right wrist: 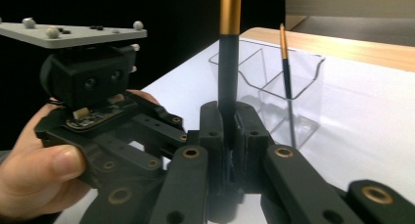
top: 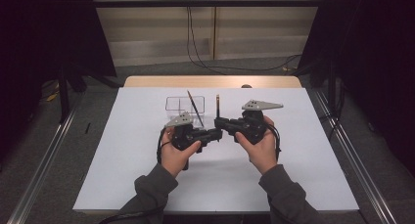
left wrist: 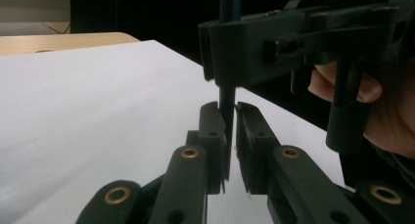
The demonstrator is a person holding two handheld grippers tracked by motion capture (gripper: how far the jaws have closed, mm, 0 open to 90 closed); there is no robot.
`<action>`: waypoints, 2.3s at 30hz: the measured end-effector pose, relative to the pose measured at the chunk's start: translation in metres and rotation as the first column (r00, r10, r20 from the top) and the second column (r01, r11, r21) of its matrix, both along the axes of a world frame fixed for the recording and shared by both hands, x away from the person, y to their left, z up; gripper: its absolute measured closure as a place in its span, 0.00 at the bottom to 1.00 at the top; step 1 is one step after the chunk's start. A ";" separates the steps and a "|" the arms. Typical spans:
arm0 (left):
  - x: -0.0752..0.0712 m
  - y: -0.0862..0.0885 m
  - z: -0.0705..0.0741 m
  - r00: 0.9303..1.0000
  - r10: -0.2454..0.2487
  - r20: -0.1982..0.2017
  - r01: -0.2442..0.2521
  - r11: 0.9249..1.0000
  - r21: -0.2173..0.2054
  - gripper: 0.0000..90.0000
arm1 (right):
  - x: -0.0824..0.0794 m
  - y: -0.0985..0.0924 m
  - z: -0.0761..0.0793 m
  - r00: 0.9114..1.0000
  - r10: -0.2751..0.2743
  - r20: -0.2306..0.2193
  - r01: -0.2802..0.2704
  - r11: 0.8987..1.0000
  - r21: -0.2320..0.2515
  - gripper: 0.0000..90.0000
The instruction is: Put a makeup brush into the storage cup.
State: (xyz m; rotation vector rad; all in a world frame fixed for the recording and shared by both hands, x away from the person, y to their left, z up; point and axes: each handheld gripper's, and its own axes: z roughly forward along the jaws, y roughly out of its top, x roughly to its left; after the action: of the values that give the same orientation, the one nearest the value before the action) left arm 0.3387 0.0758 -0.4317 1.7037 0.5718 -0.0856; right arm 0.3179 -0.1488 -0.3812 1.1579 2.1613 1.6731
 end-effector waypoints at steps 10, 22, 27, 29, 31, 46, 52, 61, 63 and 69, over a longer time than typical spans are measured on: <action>0.003 0.007 0.000 0.999 -0.029 -0.019 0.029 0.999 -0.015 0.72 | 0.000 -0.009 -0.001 1.000 -0.009 0.005 0.009 1.000 0.011 0.94; 0.010 0.013 0.005 0.999 -0.007 0.045 0.007 1.000 -0.003 0.37 | -0.002 -0.016 -0.002 1.000 -0.004 0.017 0.004 1.000 0.020 0.94; 0.013 0.017 0.006 0.999 0.032 -0.015 -0.032 0.999 0.020 0.20 | -0.003 -0.016 -0.002 1.000 -0.001 0.020 0.000 1.000 0.023 0.94; 0.014 0.019 0.008 0.999 0.040 0.004 -0.040 0.999 0.023 0.20 | -0.003 -0.016 -0.003 1.000 -0.001 0.022 0.001 1.000 0.019 0.94; 0.015 0.021 0.010 0.999 0.034 0.009 -0.035 0.999 0.014 0.19 | -0.003 -0.016 -0.003 1.000 0.001 0.025 -0.001 1.000 0.021 0.94; 0.023 0.023 0.030 0.998 0.045 0.053 -0.044 0.999 -0.019 0.11 | -0.004 -0.013 -0.006 0.999 0.016 0.033 -0.017 1.000 0.020 0.94; 0.025 0.020 0.039 0.997 0.035 0.067 -0.034 0.999 -0.023 0.11 | -0.005 -0.012 -0.007 0.999 0.024 0.031 -0.025 0.999 0.021 0.94; 0.028 0.013 0.048 0.998 0.025 0.066 -0.023 0.999 -0.038 0.14 | -0.005 -0.012 -0.008 0.999 0.029 0.035 -0.030 0.999 0.022 0.94; 0.029 0.011 0.050 0.998 0.022 0.066 -0.020 0.999 -0.041 0.17 | -0.006 -0.012 -0.008 0.999 0.031 0.032 -0.031 0.999 0.022 0.94; 0.030 0.009 0.052 0.998 0.010 0.067 -0.007 0.999 -0.044 0.26 | -0.006 -0.011 -0.008 0.999 0.039 0.032 -0.039 0.999 0.020 0.94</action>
State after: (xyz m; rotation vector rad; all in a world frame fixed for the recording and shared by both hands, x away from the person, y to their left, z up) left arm 0.3683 0.0847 -0.3799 1.6552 0.5238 -0.0344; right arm 0.3118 -0.1602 -0.3894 1.0936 2.1662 1.7214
